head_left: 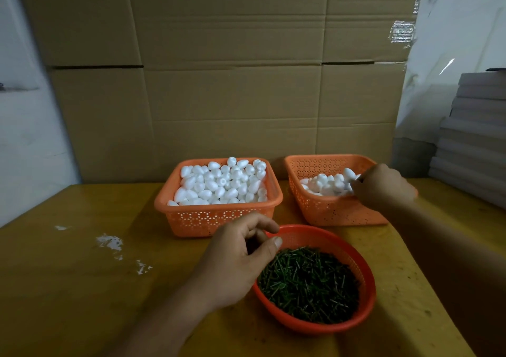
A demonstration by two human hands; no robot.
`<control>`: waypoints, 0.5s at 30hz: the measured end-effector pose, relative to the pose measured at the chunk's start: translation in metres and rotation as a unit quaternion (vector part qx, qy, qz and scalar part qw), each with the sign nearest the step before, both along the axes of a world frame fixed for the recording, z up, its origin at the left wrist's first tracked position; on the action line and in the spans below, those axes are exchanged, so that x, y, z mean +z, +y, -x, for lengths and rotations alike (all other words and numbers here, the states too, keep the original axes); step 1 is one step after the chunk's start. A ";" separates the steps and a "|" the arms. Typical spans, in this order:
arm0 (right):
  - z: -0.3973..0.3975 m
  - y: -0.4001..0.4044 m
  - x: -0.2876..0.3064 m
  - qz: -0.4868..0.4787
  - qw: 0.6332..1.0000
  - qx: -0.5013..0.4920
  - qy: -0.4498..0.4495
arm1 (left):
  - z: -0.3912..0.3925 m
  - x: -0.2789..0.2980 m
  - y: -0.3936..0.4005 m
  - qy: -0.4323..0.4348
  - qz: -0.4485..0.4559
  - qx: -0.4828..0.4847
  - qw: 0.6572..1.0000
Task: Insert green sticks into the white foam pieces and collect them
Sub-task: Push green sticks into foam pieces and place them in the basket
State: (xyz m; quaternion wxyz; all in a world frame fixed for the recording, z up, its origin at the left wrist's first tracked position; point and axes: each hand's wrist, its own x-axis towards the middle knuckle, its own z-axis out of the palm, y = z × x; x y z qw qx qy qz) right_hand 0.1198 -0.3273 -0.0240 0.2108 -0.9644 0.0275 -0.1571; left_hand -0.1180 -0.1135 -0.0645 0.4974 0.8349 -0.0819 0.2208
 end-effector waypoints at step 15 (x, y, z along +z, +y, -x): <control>0.016 -0.008 0.005 -0.063 0.996 0.040 -0.047 | 0.001 0.000 -0.001 0.002 -0.017 0.003 1.000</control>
